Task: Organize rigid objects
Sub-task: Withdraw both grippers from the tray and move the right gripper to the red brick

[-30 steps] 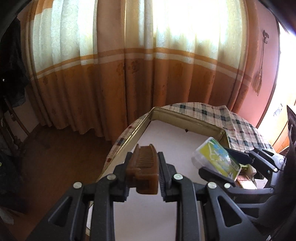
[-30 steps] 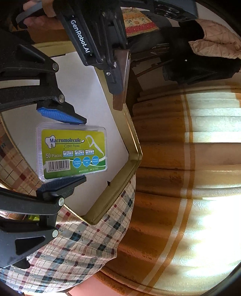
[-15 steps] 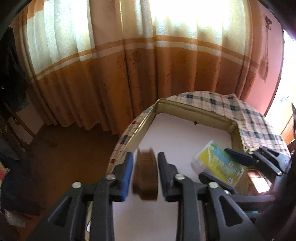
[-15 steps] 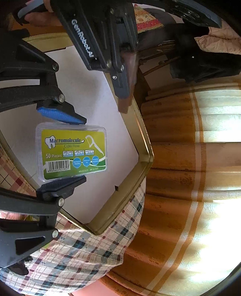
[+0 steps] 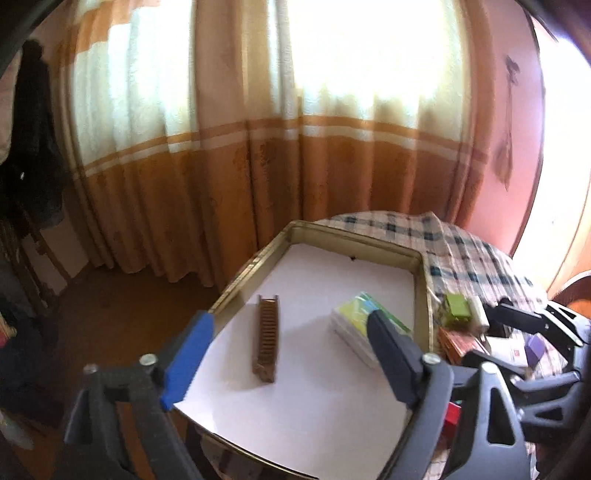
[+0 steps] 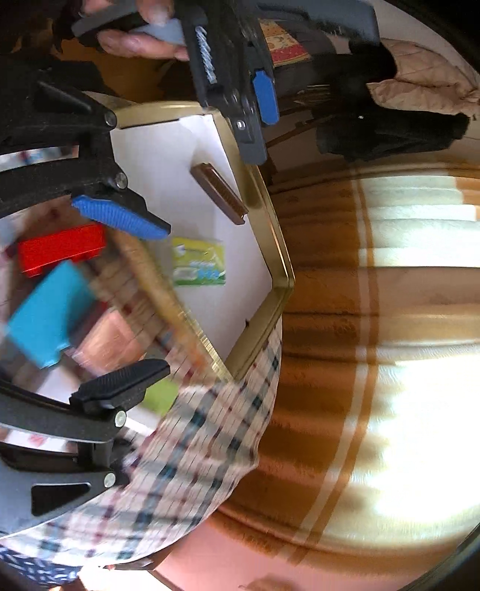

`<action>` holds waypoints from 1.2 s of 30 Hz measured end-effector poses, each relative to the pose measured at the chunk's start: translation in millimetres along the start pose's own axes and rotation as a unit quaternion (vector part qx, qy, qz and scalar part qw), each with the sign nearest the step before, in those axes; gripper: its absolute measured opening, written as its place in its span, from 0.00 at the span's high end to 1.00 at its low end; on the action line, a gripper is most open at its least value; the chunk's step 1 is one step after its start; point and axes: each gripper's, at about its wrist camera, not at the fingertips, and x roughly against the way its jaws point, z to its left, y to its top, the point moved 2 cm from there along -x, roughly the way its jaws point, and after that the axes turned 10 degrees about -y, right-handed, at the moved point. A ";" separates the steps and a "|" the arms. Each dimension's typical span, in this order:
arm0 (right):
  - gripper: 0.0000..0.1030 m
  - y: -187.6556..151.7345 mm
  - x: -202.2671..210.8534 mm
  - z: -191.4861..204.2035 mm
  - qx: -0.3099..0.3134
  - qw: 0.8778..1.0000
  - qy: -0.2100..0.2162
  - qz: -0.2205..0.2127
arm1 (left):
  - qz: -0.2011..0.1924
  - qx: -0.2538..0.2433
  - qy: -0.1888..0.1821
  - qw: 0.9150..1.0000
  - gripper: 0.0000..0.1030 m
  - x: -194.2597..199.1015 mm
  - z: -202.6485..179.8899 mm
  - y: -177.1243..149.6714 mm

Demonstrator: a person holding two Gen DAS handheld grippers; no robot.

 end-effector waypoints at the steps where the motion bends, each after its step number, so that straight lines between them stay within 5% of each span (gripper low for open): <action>1: 0.33 -6.0 5.4 -1.1 -0.004 1.000 0.003 -0.001 | -0.009 0.011 0.011 1.000 0.14 3.8 -0.7 -1.6; 4: 0.33 -18.7 9.9 1.8 -0.004 1.000 0.007 0.000 | -0.019 0.031 -0.018 0.999 0.07 13.2 -9.2 -14.5; 9: 0.33 -31.6 6.4 18.4 0.023 1.000 0.011 -0.005 | -0.025 0.013 0.012 1.000 0.04 20.3 -10.4 -33.5; 22: 0.45 -37.9 -9.4 49.2 0.067 0.995 0.063 0.035 | -0.024 0.027 0.003 0.999 0.04 17.8 -7.4 -40.0; 36: 0.58 -42.4 -10.4 55.5 0.088 0.993 0.058 0.054 | -0.026 0.031 0.004 0.999 0.04 17.0 -7.0 -41.0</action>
